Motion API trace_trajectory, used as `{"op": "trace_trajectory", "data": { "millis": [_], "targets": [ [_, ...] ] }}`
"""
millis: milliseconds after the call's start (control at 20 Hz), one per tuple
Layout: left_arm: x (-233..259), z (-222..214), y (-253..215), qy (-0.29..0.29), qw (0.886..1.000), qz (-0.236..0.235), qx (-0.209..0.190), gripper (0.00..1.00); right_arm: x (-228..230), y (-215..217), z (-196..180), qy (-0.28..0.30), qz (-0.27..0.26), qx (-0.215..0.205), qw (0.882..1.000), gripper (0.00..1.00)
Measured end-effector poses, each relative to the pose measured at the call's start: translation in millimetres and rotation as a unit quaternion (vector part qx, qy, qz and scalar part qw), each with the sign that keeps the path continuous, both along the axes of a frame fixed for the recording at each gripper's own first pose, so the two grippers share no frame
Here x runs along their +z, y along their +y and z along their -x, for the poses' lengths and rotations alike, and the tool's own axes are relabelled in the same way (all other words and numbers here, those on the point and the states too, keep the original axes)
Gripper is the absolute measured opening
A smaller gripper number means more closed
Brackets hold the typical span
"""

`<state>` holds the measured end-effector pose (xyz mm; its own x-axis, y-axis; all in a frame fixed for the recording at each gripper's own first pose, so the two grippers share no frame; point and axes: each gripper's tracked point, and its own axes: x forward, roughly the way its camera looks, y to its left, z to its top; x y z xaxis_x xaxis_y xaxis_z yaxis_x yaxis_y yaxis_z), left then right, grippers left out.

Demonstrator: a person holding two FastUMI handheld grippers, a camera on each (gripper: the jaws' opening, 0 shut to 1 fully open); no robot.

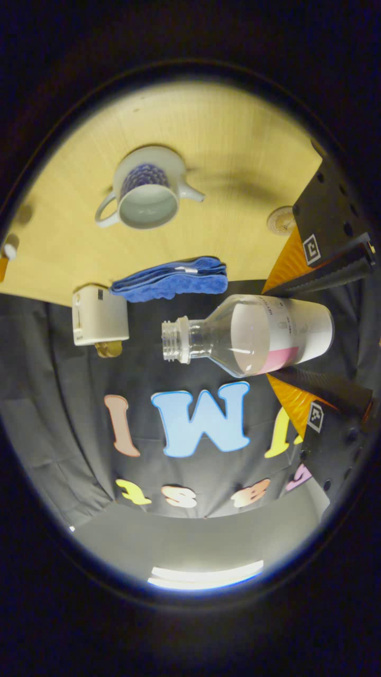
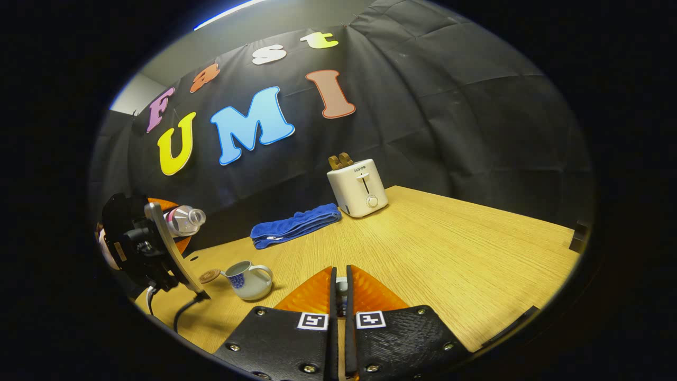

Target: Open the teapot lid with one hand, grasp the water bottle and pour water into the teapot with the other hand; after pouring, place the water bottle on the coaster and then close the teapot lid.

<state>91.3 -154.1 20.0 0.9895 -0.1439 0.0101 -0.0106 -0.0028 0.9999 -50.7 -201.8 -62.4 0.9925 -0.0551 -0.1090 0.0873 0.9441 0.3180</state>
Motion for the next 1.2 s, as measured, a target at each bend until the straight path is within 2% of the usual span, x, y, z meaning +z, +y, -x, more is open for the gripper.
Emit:
{"op": "trace_trajectory", "data": {
  "millis": [150, 300, 450, 600, 700, 800, 1000, 1200],
  "targets": [
    [-9, -4, 21, 0.008, 0.995, 0.102, 0.011, 0.85, -2, -1, -1, 0.006, 0.008, -0.01, 1.0, 0.05],
    [-18, -10, 43, 0.014, 0.986, 0.166, 0.019, 0.85, -3, -2, -1, 0.014, 0.024, -0.024, 0.999, 0.05],
    [-27, -25, 54, 0.027, 0.969, 0.243, 0.021, 0.85, -4, -3, -1, 0.019, 0.039, -0.04, 0.998, 0.05],
    [-35, -43, 62, 0.041, 0.935, 0.351, 0.019, 0.85, -4, -2, 1, 0.023, 0.042, -0.051, 0.998, 0.05],
    [-25, -48, 76, 0.036, 0.914, 0.403, 0.009, 0.84, -4, -3, 3, 0.024, 0.053, -0.061, 0.996, 0.05],
    [-15, -50, 85, 0.037, 0.895, 0.444, 0.002, 0.84, -4, -2, 5, 0.027, 0.067, -0.069, 0.995, 0.05],
    [-28, -65, 95, 0.057, 0.863, 0.502, -0.005, 0.84, -3, 1, 7, 0.03, 0.091, -0.08, 0.992, 0.05],
    [-47, -82, 101, 0.083, 0.82, 0.566, -0.001, 0.85, -2, 3, 9, 0.028, 0.096, -0.086, 0.991, 0.05]
  ]
}}
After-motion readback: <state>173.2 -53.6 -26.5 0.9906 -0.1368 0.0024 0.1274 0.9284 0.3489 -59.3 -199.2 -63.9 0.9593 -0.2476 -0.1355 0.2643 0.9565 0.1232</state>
